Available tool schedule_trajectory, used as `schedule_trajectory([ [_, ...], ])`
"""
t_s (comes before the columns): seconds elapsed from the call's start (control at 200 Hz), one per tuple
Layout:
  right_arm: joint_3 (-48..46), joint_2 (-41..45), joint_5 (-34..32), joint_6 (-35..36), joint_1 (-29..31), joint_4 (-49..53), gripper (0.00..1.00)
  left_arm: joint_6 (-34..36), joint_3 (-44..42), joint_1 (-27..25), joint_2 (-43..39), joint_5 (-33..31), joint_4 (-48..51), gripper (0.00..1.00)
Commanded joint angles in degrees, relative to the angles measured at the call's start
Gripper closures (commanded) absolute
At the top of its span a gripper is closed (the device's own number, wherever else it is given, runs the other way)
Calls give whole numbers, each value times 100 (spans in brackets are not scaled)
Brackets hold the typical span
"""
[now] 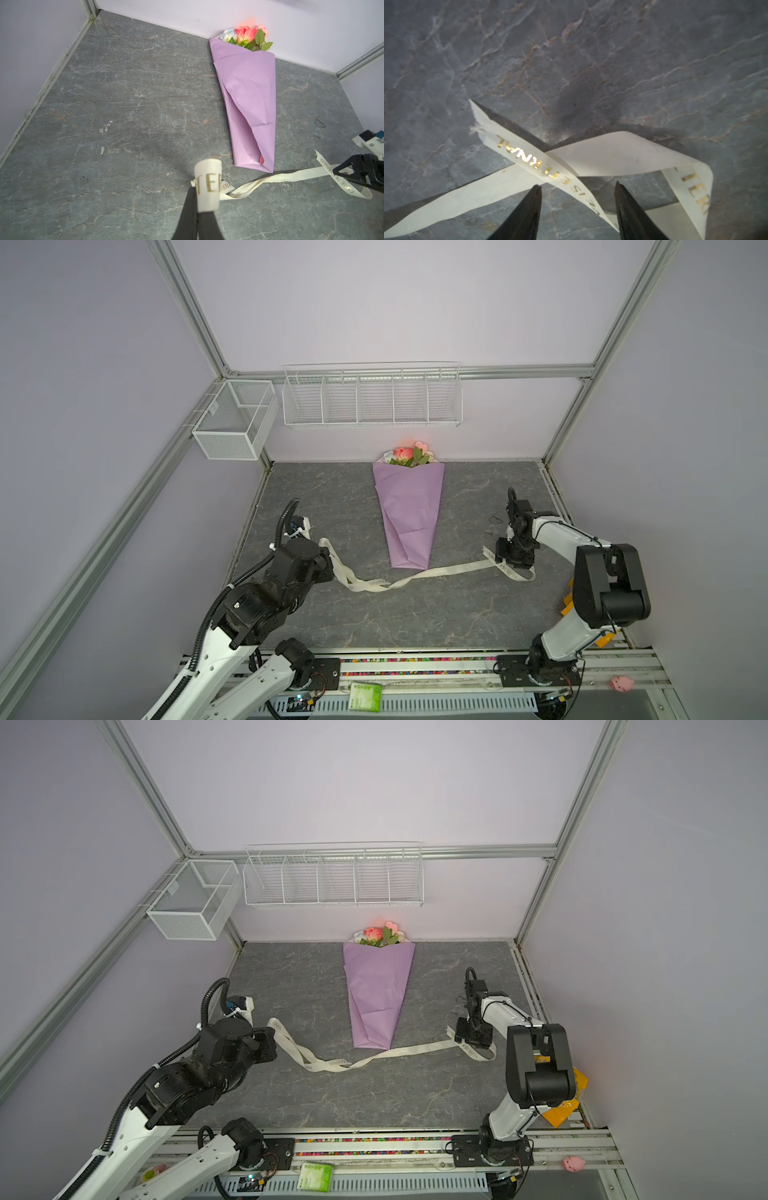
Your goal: Tie the bouquet of fake flowers
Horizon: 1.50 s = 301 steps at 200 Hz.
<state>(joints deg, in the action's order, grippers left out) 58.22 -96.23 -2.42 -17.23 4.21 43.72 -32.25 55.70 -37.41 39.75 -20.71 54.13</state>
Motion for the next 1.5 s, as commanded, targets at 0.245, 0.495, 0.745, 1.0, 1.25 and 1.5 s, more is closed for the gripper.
schedule_trajectory([
  [0.245,299,-740,-279,340,379,354,45,311,-304,792,51,881,-175,100],
  [0.495,423,-521,-424,178,710,619,85,462,-514,1462,29,1509,-280,100],
  [0.745,606,414,73,124,722,801,93,602,-552,1948,-38,1770,-245,100],
  [1.0,1212,1598,332,-15,695,917,93,666,-381,2601,29,1850,-8,100],
  [1.25,1464,1522,1285,183,528,1068,89,851,-136,3503,114,2264,22,100],
  [1.5,1173,816,1996,470,609,1226,87,1014,544,3591,121,1953,299,100],
])
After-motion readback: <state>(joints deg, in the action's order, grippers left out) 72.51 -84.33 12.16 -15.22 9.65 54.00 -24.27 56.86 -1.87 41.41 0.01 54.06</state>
